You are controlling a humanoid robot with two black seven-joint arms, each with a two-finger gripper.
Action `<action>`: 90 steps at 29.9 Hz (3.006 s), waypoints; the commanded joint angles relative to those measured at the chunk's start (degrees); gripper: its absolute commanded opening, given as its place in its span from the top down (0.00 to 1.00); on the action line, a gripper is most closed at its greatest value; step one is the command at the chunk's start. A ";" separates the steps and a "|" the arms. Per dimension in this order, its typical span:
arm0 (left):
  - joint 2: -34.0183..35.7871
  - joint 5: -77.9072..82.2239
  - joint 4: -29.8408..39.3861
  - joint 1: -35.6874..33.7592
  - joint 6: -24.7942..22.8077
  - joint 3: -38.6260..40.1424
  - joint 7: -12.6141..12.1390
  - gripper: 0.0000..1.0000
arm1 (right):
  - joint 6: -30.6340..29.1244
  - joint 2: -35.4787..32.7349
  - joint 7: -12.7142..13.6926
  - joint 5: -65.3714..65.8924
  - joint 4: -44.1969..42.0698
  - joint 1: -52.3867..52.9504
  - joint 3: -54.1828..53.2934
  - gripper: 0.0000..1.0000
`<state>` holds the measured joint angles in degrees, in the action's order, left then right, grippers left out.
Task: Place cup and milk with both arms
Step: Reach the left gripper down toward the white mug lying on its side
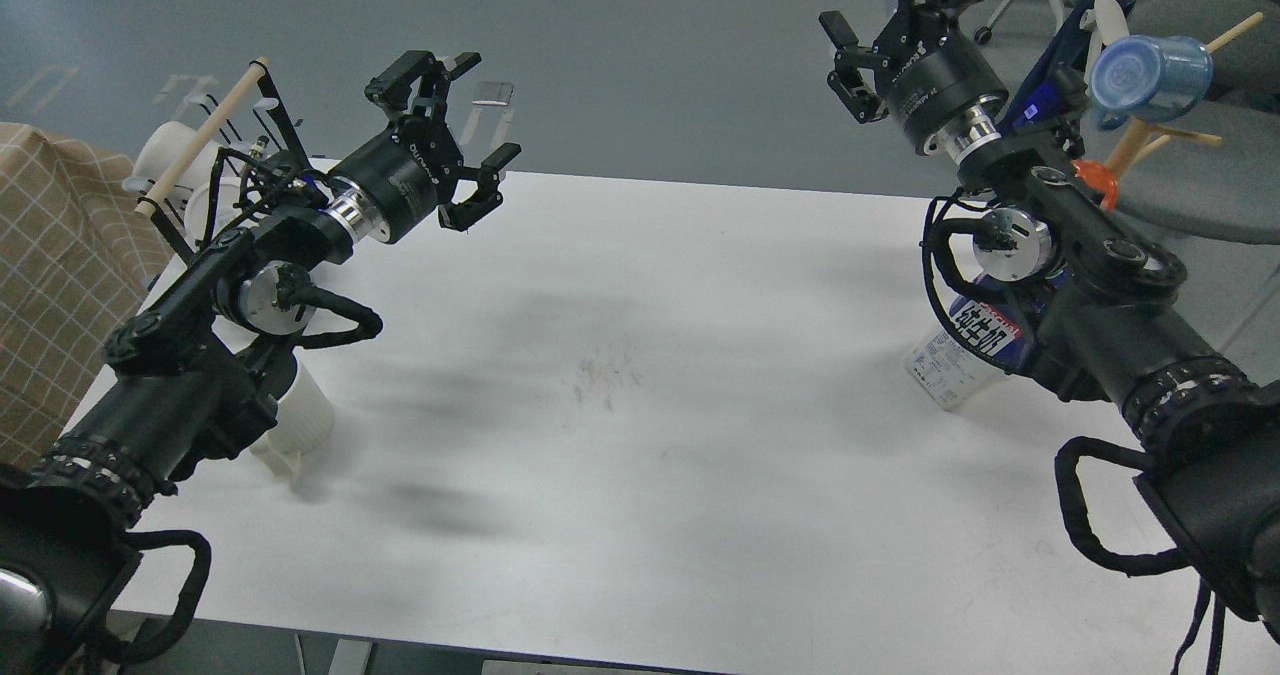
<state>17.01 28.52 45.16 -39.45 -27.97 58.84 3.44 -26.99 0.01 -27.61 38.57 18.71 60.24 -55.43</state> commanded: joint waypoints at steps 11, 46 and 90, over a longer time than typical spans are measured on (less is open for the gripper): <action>0.04 -0.57 -0.42 -0.28 -0.03 0.23 3.41 0.02 | 0.27 -0.01 -0.07 -0.07 -0.26 0.14 -0.29 0.00; -0.93 -0.04 -9.22 -5.11 -0.03 0.23 15.98 0.01 | 0.44 -0.01 -0.39 -1.66 -5.71 3.39 2.87 0.00; 24.63 9.79 15.38 -4.94 -0.03 -15.94 10.71 0.01 | 0.97 -0.01 -0.39 -1.74 -5.00 4.27 2.96 0.00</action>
<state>34.03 35.81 54.14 -44.59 -28.03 45.47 16.19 -25.94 0.01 -28.00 36.82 13.55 64.66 -52.47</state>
